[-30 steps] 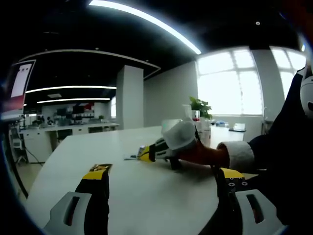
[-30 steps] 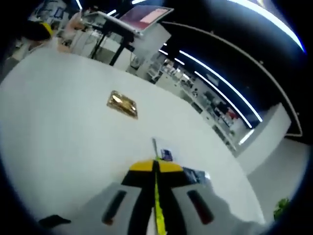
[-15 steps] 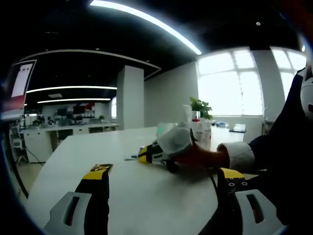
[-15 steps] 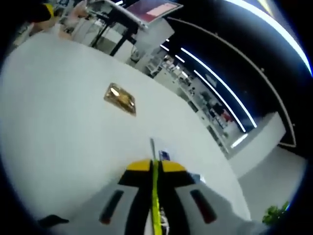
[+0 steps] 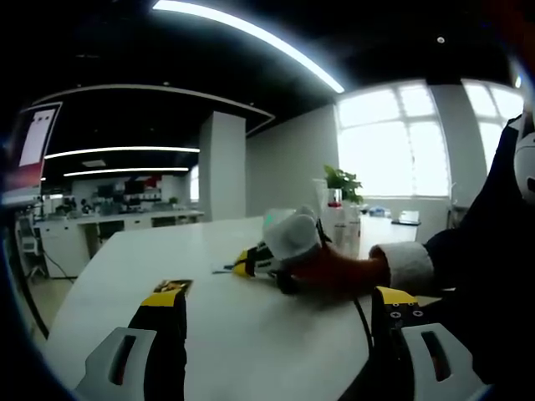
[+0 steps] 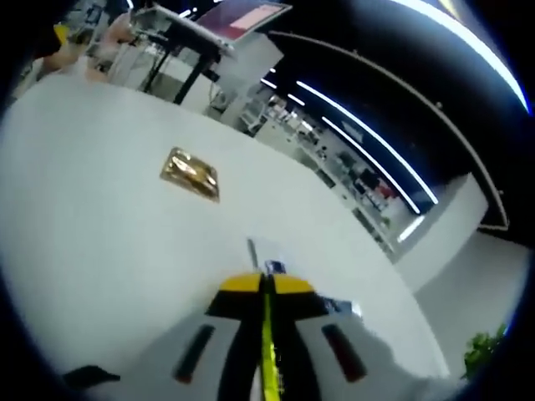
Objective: Arrange the skincare products in the storage area until every visible bottle or jar stands upright without overlapping.
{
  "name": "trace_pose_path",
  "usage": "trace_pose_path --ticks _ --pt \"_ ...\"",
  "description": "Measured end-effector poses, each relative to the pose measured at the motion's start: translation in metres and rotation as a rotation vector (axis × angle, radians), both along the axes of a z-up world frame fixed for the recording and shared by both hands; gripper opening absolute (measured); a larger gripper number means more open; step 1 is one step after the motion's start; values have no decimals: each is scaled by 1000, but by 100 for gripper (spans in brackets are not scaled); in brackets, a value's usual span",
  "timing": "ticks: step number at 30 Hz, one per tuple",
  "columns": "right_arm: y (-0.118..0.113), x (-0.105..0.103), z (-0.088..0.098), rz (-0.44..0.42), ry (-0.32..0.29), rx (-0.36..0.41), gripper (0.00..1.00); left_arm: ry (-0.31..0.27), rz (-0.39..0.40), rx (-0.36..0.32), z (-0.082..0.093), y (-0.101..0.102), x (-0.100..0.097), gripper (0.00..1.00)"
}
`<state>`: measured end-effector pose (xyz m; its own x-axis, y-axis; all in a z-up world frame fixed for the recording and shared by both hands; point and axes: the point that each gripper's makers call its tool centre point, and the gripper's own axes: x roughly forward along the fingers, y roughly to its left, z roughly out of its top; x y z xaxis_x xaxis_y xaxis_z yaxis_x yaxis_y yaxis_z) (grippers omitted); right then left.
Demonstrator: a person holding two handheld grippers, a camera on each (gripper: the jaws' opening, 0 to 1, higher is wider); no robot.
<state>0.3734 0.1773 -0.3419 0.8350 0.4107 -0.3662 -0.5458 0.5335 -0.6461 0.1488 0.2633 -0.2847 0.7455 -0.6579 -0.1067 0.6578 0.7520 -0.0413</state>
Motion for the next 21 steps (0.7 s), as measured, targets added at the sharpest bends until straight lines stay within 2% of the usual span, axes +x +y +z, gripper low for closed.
trace_pose_path --ticks 6,9,18,21 --pt "0 -2 2 1 43 51 0 -1 2 -1 1 1 0 93" --pt "1 -7 10 15 39 107 0 -3 4 -2 1 2 1 93" --pt "2 -24 21 54 34 162 0 -4 9 -3 2 3 2 93" --pt "2 -38 26 68 27 175 0 -3 9 -4 2 3 2 93"
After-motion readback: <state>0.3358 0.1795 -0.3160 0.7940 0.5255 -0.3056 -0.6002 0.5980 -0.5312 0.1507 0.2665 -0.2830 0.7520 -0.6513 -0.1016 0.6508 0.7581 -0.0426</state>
